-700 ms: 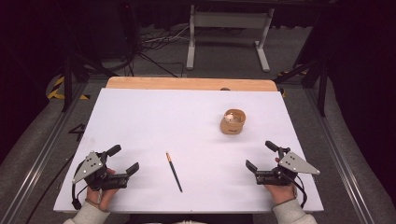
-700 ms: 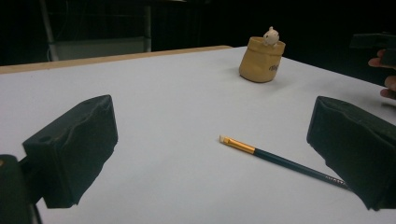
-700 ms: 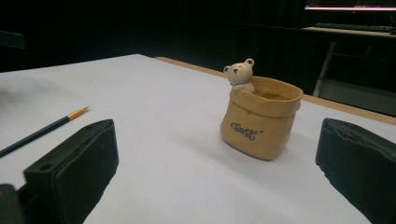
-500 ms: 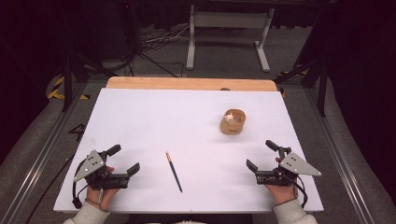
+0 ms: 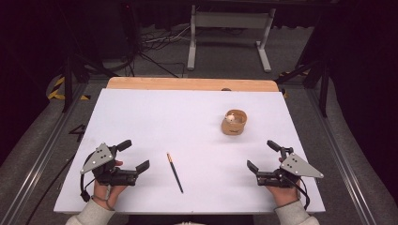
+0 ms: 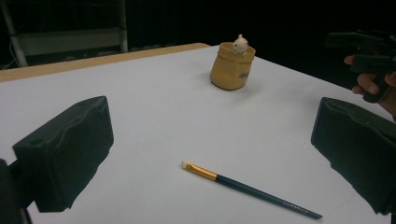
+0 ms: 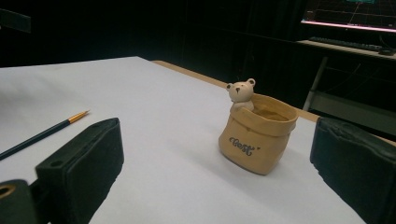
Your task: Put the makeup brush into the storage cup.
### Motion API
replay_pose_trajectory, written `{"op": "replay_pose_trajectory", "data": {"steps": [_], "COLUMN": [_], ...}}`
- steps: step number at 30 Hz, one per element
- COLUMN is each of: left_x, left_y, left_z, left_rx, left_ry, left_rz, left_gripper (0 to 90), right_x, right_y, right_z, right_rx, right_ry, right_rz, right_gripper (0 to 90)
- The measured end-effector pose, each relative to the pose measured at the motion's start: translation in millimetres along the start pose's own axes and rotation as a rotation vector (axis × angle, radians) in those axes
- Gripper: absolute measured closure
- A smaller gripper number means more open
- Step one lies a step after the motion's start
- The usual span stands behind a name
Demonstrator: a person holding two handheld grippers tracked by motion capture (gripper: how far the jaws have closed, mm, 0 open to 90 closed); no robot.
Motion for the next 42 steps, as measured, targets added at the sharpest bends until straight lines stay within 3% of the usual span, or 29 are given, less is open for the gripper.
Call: {"op": "replay_pose_trajectory", "data": {"steps": [9,12,17,21,31,42], "left_x": [5.5,6.8,7.8,4.3,-4.5,-14.5], "left_y": [-24.5,-33.3,-44.1,-52.6,-76.2,-88.7], "left_z": [11.2,14.9,21.4,22.1,25.9,23.2], "left_rx": [-0.028,-0.029,-0.034,-0.015,-0.005,0.009], "left_ry": [-0.001,0.006,-0.019,-0.033,0.005,0.086], "left_rz": [-0.032,-0.063,-0.099,-0.180,-0.430,-0.626], "left_gripper": [0.1,0.1,0.2,0.1,1.2,1.8], "right_x": [2.6,0.2,-0.8,1.1,4.1,7.5], "right_y": [0.3,-1.1,-2.8,-1.7,-4.0,-2.8], "right_z": [-1.0,-3.5,-5.2,-6.1,-14.5,-15.8], "right_rx": [0.000,0.029,0.040,0.039,0.052,0.060], "right_ry": [0.005,-0.006,-0.013,-0.005,0.008,-0.007], "right_rz": [-0.002,-0.017,-0.028,-0.042,-0.118,-0.112], "right_gripper": [2.9,2.9,2.9,3.7,4.2,4.2]}}
Point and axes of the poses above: each handheld gripper's, and its own axes: y roughly backward along the jaws, x roughly out of its top, z roughly to its right, the point moved 7 cm from there along -y, roughly forward along the jaws, and after that the axes turned 14 degrees about z, right-handed, at the moved point
